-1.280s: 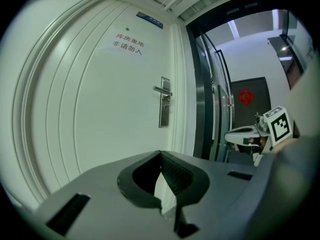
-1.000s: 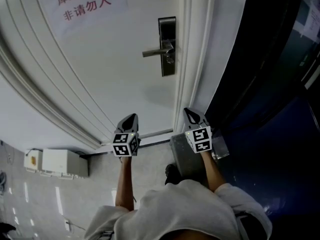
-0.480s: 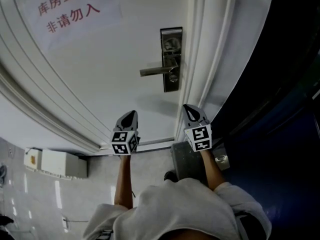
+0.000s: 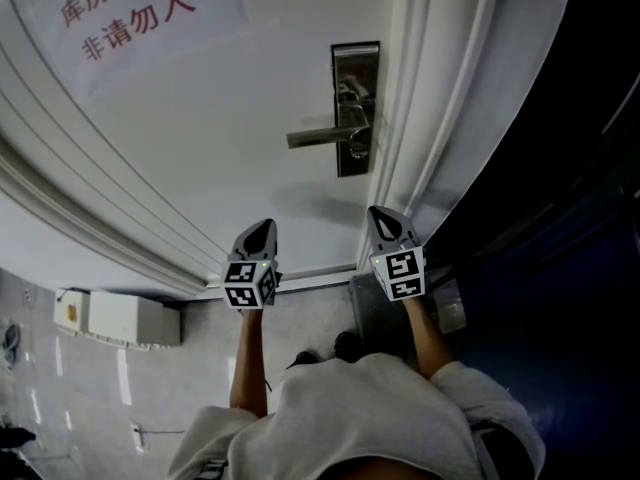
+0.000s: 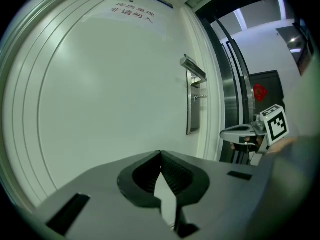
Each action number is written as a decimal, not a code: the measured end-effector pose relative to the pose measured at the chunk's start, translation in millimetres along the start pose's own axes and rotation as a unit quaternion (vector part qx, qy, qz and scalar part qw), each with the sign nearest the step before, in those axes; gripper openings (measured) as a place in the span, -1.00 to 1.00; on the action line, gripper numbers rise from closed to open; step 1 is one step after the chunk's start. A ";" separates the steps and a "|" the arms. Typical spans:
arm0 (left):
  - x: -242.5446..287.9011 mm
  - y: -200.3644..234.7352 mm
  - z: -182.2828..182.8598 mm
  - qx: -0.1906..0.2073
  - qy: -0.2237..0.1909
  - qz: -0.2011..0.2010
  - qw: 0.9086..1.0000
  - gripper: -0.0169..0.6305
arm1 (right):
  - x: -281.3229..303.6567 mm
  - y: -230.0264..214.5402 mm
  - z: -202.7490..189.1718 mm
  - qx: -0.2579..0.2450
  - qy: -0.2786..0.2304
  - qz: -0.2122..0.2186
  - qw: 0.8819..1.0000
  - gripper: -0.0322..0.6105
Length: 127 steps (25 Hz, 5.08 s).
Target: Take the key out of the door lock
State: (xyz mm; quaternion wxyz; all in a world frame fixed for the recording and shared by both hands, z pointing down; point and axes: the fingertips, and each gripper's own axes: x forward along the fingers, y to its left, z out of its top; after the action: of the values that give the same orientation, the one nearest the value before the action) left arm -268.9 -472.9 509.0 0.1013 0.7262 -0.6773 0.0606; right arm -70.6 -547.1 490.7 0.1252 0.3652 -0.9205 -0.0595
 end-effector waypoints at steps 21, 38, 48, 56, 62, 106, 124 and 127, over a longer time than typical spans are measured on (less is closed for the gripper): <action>-21.6 43.2 19.6 -0.001 -0.020 -0.039 0.999 -0.89 | 3.4 32.2 53.9 -0.051 -0.010 -0.046 0.998 -0.83; 6.7 14.2 37.2 0.020 -0.032 -0.088 0.995 -0.89 | 2.4 -1.9 112.8 -0.312 0.010 -0.117 0.943 -0.83; 16.6 10.3 32.8 0.023 -0.026 -0.100 0.994 -0.89 | 16.6 -1.0 111.6 -0.554 0.061 -0.133 0.819 -0.83; 17.2 11.9 36.3 0.020 -0.027 -0.104 0.994 -0.89 | 20.8 -5.1 109.0 -0.568 0.068 -0.133 0.810 -0.82; 17.9 10.2 38.1 0.020 -0.028 -0.107 0.994 -0.89 | 19.4 -2.3 110.1 -0.559 0.056 -0.124 0.818 -0.82; 13.6 14.9 35.4 0.024 -0.026 -0.091 0.995 -0.89 | 52.7 -18.0 116.5 -0.604 0.066 -0.182 0.773 -0.81; 9.0 -7.5 36.3 0.027 -0.026 -0.106 0.994 -0.89 | 16.9 -11.2 119.7 -0.470 0.024 -0.164 0.867 -0.81; 10.0 -8.0 35.3 0.027 -0.026 -0.105 0.994 -0.89 | 11.2 -14.9 123.3 -0.389 0.002 -0.153 0.909 -0.81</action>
State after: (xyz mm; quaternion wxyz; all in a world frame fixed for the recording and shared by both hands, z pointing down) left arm -261.9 -490.3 476.4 0.0698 0.7970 -0.5979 0.0494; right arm -102.5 -563.3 371.2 0.2486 0.4238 -0.7574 -0.4300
